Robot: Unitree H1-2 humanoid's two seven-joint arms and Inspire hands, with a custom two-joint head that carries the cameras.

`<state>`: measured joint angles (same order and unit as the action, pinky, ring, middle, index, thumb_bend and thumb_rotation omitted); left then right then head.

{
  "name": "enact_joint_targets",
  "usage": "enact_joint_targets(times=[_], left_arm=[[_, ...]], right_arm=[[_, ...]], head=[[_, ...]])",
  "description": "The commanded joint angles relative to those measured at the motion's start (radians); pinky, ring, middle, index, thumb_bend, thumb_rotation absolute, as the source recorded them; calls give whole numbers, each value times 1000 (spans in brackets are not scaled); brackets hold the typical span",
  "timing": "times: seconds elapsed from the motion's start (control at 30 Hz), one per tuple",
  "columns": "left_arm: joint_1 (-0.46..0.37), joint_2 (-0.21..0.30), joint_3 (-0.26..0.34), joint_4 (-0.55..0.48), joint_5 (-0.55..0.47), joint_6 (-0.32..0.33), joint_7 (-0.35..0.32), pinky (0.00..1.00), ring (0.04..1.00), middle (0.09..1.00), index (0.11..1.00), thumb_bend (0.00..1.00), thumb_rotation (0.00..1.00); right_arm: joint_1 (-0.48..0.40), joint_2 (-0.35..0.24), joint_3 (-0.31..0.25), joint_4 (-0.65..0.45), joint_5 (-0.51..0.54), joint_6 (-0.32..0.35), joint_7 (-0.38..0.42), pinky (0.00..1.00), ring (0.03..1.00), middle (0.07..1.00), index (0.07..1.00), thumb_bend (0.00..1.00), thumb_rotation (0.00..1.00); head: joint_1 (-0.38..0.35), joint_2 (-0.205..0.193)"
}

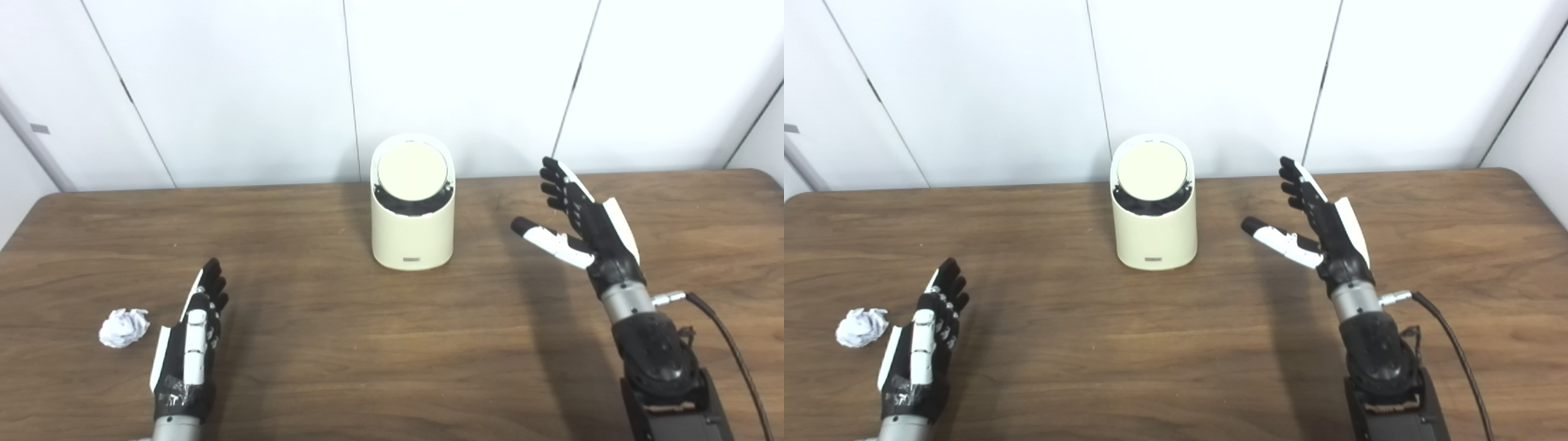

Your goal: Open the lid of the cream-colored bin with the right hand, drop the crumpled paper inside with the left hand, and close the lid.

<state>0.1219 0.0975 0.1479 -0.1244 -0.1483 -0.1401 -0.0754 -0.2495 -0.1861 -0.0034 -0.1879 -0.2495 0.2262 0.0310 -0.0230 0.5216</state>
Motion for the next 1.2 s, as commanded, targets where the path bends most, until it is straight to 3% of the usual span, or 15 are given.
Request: enact_joint_targets(times=[0.0, 0.4, 0.57, 0.77, 1.17], left_arm=[[14, -17, -13, 25, 4, -32, 3, 1000, 1000, 1000, 992, 459, 983], [5, -10, -19, 41, 8, -40, -5, 1000, 1000, 1000, 999, 420, 975], [-4, -15, -21, 46, 9, -39, -1, 1000, 1000, 1000, 1000, 423, 971], [-9, -22, -20, 57, 21, -53, 7, 1000, 1000, 1000, 994, 407, 974], [-11, -28, -19, 67, 29, -69, 12, 1000, 1000, 1000, 986, 400, 982]], right_arm=[[-64, -10, 9, -44, -16, 8, 6, 872, 897, 910, 905, 870, 516], [-216, -12, 74, -26, -84, 122, 47, 886, 923, 909, 900, 922, 403], [-275, -26, 109, -3, -128, 160, 60, 871, 920, 919, 906, 911, 408], [-348, -54, 144, 10, -181, 239, 132, 840, 924, 936, 920, 905, 459], [-480, -83, 190, 127, -258, 242, 197, 800, 908, 930, 901, 915, 405]], head=[[0, -1], [-8, -6], [-9, -9], [-12, -11], [-6, -12]])
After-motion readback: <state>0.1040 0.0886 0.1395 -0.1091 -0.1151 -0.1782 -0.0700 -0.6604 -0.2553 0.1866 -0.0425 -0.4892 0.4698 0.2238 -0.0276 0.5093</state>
